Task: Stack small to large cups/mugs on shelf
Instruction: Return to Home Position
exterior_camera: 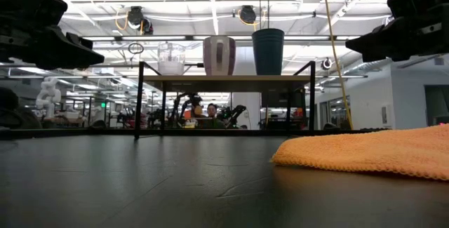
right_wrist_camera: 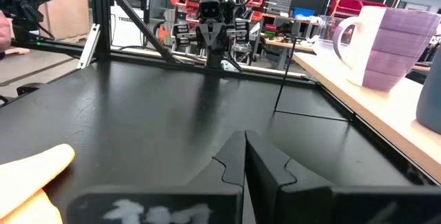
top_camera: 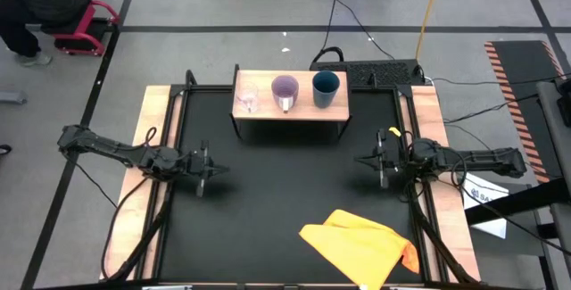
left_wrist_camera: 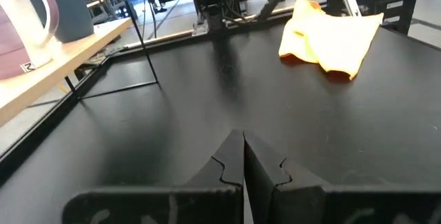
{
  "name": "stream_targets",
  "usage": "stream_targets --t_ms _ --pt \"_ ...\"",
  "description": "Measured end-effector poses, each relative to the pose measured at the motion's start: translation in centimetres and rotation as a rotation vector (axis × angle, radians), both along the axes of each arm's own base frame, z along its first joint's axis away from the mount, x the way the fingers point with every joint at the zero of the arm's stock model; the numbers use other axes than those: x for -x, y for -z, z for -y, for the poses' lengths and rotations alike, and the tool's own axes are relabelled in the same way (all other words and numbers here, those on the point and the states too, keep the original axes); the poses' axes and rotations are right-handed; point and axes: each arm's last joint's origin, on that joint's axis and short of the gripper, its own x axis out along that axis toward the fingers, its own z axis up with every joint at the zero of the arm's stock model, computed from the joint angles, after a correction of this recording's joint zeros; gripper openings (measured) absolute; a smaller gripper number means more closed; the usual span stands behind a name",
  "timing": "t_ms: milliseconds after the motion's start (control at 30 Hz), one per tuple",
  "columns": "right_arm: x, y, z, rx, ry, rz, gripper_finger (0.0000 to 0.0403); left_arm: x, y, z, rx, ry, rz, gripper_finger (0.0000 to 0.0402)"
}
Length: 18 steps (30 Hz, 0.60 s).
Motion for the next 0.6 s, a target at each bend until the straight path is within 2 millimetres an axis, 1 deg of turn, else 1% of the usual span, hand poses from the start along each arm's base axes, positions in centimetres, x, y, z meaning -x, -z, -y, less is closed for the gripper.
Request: stream_targets --t_ms 600 --pt "0.0 0.0 0.0 -0.012 0.0 0.0 0.0 0.0 0.01 0.0 0.005 0.0 -0.001 0.0003"
